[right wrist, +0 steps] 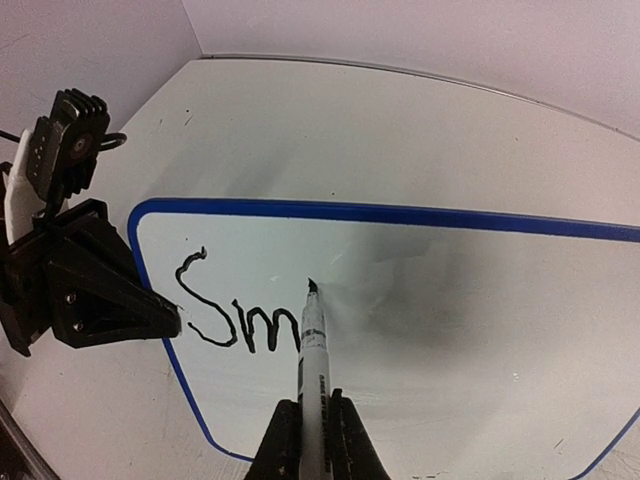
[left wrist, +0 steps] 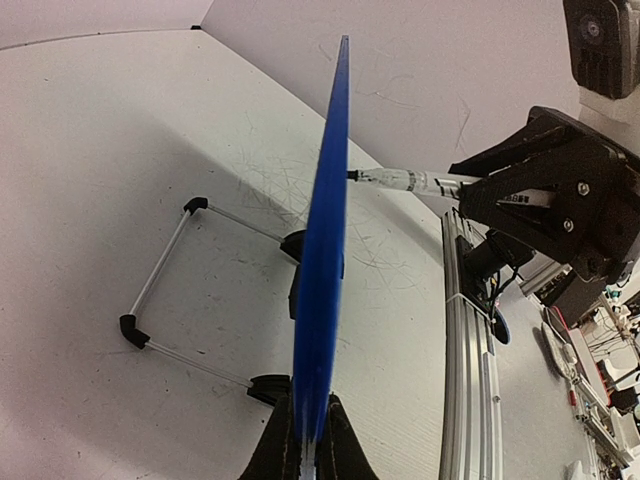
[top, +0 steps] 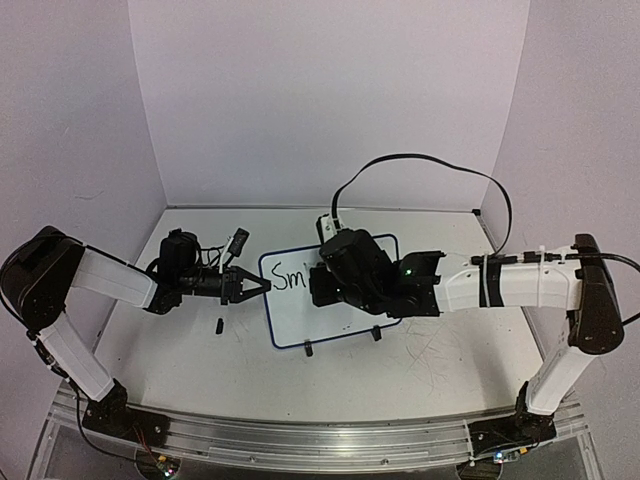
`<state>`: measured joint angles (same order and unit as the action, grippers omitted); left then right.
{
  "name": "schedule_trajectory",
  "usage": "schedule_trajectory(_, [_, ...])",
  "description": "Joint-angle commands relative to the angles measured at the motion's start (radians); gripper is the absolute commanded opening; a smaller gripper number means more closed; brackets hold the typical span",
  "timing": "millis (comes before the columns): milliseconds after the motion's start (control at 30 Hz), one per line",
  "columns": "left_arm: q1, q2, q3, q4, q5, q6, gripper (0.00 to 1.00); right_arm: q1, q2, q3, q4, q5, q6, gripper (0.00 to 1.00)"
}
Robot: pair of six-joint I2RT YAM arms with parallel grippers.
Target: Write a sentence on the whiteboard
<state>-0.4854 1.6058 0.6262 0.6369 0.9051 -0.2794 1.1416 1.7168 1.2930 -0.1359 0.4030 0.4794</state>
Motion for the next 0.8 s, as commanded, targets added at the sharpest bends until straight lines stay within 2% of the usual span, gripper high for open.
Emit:
schedule_trajectory(0, [0.001,0.010,0.021,0.008,0.011,0.012,0.00,0.010,-0.072,-0.023,0.025,0.017,-0.004,0.00])
schedule_trajectory(200, [0.001,0.009,0.022,0.009,0.013,0.013,0.00,0.009,-0.062,-0.053,0.024,0.000,0.030,0.00])
schedule_trajectory(767, [0.001,0.010,0.021,0.006,0.009,0.015,0.00,0.006,0.001,0.002,0.019,-0.004,0.004,0.00])
